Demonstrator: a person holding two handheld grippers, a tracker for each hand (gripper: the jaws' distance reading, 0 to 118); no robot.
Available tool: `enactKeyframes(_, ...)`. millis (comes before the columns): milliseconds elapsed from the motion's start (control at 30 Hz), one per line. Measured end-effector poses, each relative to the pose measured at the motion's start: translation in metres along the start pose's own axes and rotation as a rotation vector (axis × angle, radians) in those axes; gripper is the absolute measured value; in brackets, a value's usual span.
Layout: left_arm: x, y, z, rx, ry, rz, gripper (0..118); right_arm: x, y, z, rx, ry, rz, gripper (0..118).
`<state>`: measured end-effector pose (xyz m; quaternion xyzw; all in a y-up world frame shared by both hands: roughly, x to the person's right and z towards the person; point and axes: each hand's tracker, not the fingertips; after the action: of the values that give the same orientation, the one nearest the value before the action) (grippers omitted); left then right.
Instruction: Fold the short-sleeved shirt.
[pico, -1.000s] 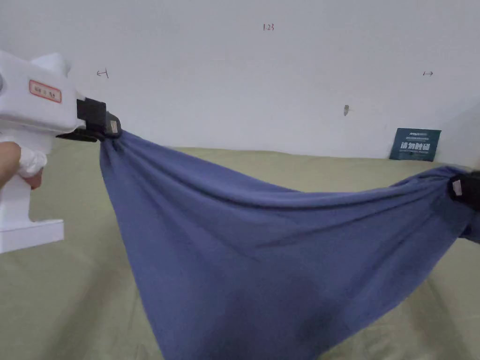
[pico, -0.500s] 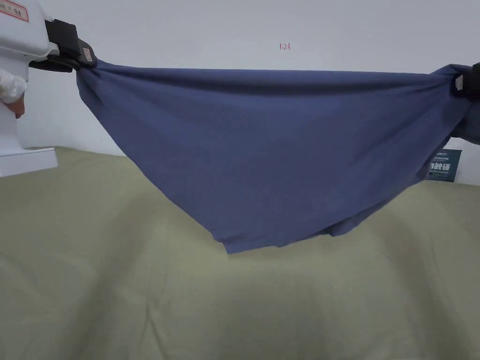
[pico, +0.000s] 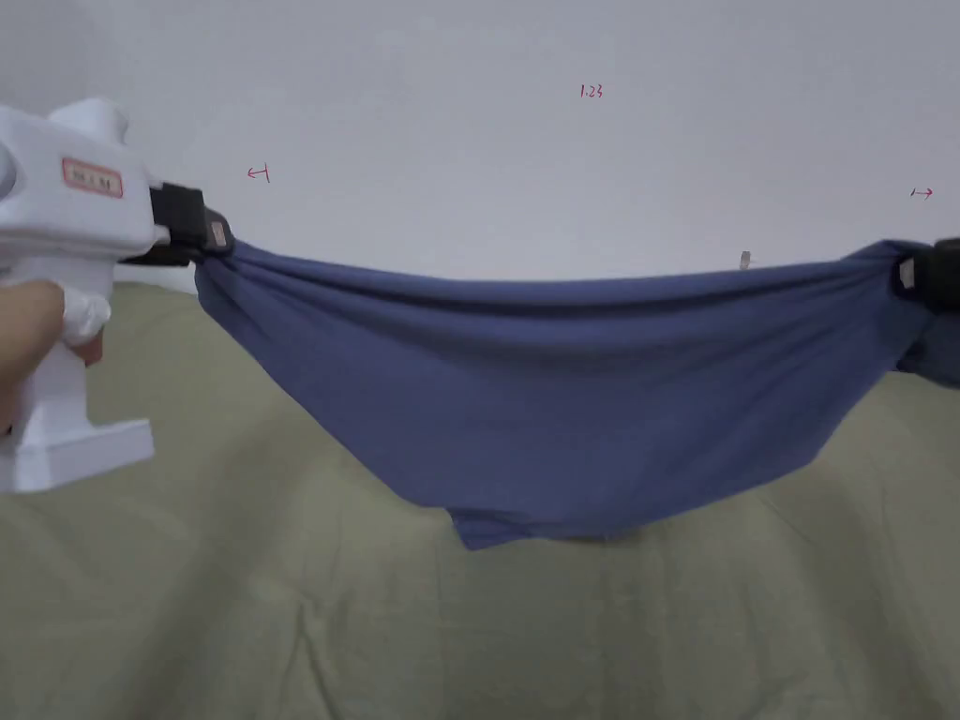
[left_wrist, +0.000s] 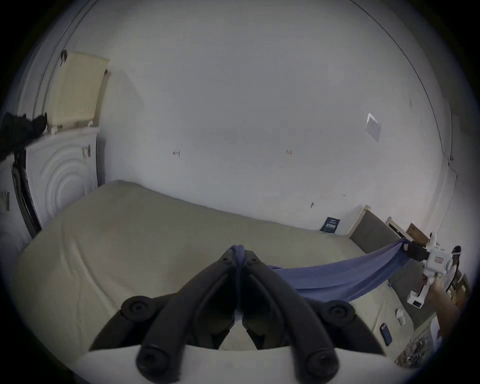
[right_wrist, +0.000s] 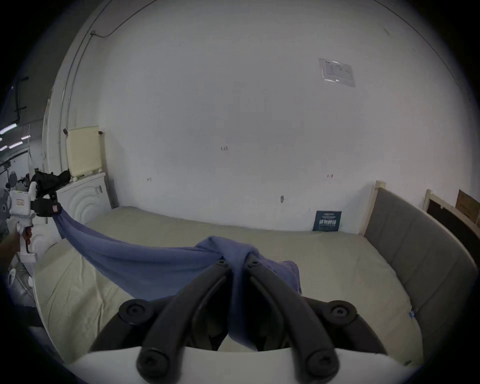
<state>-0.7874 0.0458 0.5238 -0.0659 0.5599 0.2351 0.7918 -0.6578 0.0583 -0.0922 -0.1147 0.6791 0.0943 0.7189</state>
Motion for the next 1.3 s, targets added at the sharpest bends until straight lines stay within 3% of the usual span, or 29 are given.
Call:
enactKeyframes(133,0.016,-0.056,0.053,0.028,0.040,-0.134,3,0.010,-0.048,0.036,-0.042,0.022,-0.023,5)
enactKeyframes(233,0.006,-0.089,0.080,-0.007,-0.027,-0.067,3,0.013,-0.091,0.064,-0.074,0.028,-0.033,5)
enactKeyframes(400,-0.002,-0.158,0.122,-0.094,-0.039,-0.012,3,0.019,-0.168,0.113,-0.175,0.050,-0.143,5)
enactKeyframes(667,-0.024,-0.259,0.178,-0.207,-0.002,0.185,3,0.006,-0.254,0.164,-0.274,0.051,-0.109,5)
enactKeyframes(1033,-0.055,-0.348,0.222,-0.318,0.091,0.383,5,-0.013,-0.313,0.196,-0.389,0.029,-0.093,5)
enactKeyframes(1067,-0.056,-0.353,0.222,-0.313,0.074,0.401,17,-0.013,-0.316,0.198,-0.385,0.020,-0.104,6)
enactKeyframes(1100,-0.056,-0.356,0.222,-0.310,0.072,0.402,41,-0.014,-0.317,0.201,-0.379,0.015,-0.117,10)
enactKeyframes(1133,-0.042,-0.353,0.231,-0.302,0.078,0.395,74,-0.015,-0.316,0.204,-0.371,0.010,-0.128,25)
enactKeyframes(1167,-0.037,-0.352,0.234,-0.259,0.102,0.371,103,-0.022,-0.311,0.211,-0.355,-0.005,-0.122,59)
enactKeyframes(1200,-0.033,-0.348,0.237,-0.226,0.082,0.358,106,-0.025,-0.306,0.217,-0.309,-0.014,-0.104,82)
enactKeyframes(1300,-0.012,-0.319,0.256,-0.024,0.062,0.280,106,-0.039,-0.273,0.243,-0.152,0.012,-0.093,85)
